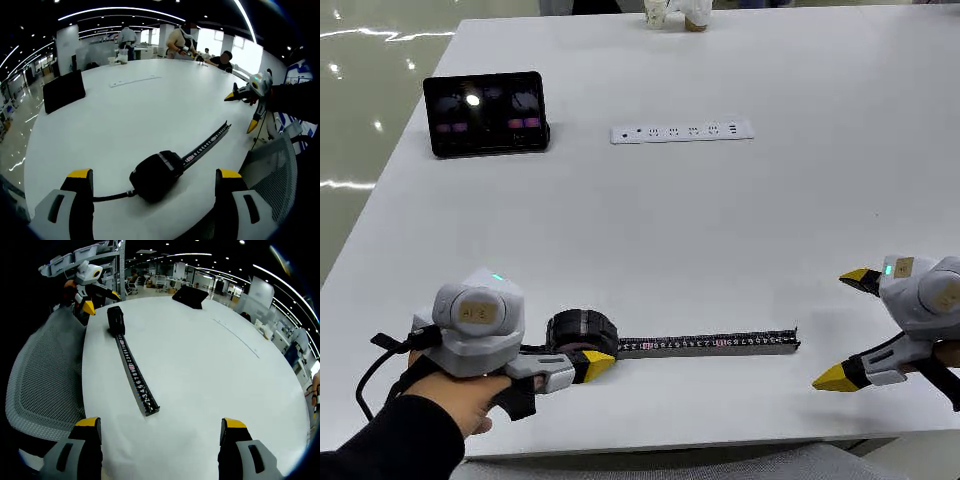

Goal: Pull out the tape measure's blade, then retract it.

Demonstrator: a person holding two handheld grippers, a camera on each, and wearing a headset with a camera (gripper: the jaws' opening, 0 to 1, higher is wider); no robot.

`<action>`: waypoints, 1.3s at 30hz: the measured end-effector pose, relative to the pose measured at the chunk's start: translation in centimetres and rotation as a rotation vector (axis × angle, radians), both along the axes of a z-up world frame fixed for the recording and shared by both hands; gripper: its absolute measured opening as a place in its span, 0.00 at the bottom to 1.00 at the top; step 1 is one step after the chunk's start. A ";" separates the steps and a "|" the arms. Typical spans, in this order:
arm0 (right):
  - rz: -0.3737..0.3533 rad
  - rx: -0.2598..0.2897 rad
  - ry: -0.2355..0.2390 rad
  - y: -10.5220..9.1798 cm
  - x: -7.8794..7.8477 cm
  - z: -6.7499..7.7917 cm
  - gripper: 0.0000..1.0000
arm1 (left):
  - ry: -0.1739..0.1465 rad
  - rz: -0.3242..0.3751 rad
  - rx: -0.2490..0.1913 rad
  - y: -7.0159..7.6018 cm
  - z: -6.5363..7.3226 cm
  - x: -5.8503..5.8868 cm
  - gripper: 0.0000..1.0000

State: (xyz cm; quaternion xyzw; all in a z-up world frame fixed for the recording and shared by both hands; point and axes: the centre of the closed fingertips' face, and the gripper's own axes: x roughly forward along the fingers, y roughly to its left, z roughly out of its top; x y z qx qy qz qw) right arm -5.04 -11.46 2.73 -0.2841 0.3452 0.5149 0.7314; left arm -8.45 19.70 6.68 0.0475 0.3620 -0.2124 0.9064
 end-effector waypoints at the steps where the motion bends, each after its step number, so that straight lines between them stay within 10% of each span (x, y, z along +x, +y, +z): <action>1: 0.003 -0.009 0.010 0.0 0.0 -0.2 0.99 | 0.006 0.006 -0.008 -0.2 -0.1 0.1 0.99; 12: 0.083 -0.039 0.018 0.5 0.2 -0.7 0.99 | 0.016 0.026 -0.058 -2.2 0.5 0.9 0.99; 19: 0.133 -0.062 0.018 1.0 0.5 -1.3 0.99 | 0.088 0.123 -0.130 -2.7 0.9 1.6 0.99; 31: 0.181 -0.061 0.013 2.0 1.0 -0.9 0.99 | 0.056 0.212 -0.096 -2.1 0.9 2.4 0.99; 39: 0.189 -0.066 0.010 2.3 1.4 -0.8 0.99 | -0.054 0.249 -0.037 -3.2 2.0 2.9 0.99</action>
